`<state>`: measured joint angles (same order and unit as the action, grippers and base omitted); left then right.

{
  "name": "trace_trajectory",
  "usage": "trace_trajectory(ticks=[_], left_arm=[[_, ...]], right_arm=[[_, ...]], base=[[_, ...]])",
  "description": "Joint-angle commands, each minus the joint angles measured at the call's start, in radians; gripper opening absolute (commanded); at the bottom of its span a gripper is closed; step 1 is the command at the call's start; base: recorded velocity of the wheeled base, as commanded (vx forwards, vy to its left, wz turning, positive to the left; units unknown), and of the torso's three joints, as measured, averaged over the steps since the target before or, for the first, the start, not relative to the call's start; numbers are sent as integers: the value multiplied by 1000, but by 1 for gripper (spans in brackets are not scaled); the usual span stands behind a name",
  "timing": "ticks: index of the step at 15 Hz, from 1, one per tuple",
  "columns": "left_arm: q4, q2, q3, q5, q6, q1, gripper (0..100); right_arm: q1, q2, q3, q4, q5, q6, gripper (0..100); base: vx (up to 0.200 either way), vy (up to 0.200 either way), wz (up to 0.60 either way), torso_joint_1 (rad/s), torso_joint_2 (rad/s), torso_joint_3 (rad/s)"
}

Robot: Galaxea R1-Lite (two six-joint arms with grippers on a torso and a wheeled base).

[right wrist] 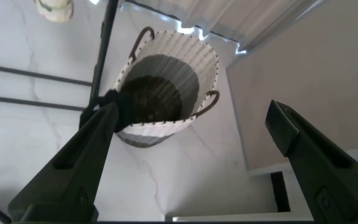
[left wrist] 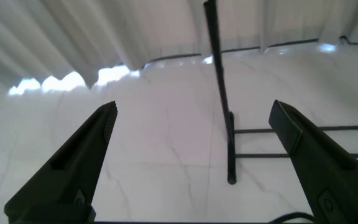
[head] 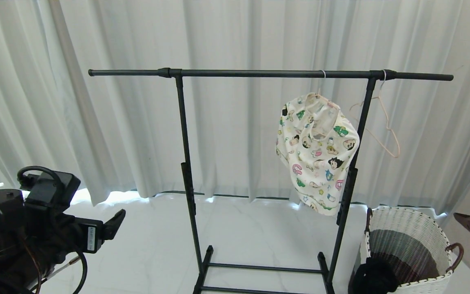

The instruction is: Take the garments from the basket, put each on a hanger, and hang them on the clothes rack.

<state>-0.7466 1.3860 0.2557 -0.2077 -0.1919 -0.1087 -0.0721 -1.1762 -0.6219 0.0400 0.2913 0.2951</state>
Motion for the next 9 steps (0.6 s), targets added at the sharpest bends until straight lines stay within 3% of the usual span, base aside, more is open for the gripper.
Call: trace_trajectory(ticks=[1,6,9], left_arm=[[0,71,-7,-16,37,113,100],[-2,97,-4,-142,39,149,100],[-2,85,-3,-141,40,116,100]], right_arm=[[0,-8,4,0,0,4,100],[0,-8,14,0,0,18,100],[0,-3,27,1,0,18,100]], base=[[0,0,0,-198,481,286],[0,0,0,-184,474,288],[0,0,0,-157,465,302]])
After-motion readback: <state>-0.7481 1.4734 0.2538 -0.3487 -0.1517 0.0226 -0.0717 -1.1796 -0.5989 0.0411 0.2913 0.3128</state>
